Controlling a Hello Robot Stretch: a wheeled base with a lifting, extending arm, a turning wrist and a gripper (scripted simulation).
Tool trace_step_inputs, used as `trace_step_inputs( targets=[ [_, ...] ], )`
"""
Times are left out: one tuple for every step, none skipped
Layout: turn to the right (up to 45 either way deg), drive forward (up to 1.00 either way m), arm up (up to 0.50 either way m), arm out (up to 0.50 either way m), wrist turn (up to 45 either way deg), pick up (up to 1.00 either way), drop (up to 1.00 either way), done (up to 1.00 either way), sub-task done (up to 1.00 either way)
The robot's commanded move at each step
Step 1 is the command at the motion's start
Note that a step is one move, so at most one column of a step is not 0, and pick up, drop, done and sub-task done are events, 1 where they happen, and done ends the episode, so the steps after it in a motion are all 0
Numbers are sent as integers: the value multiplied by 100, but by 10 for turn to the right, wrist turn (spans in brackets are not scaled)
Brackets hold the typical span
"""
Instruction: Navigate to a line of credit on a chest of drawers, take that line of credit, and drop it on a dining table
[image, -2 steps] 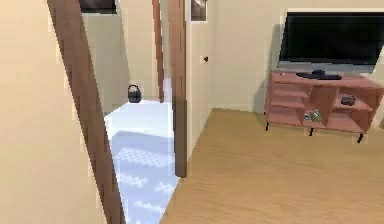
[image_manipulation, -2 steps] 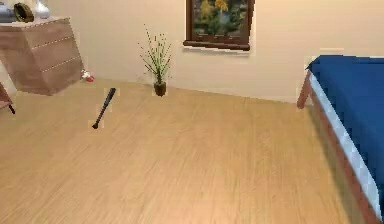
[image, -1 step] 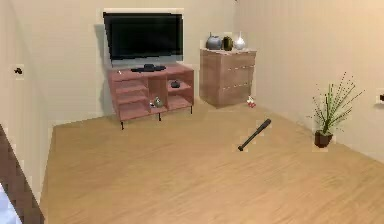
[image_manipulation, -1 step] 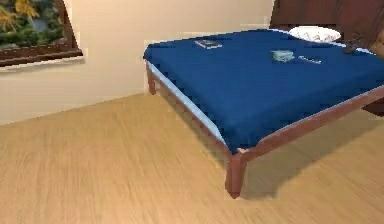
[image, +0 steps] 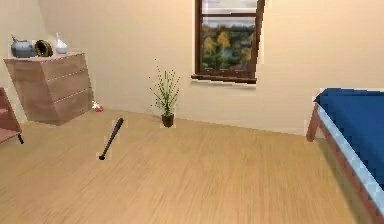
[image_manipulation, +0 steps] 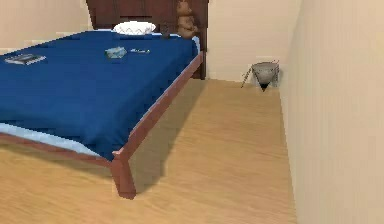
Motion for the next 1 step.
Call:
trace_step_inputs(
  targets=[
    [150,0,0,0,0,0,0,0,0]
  ],
)
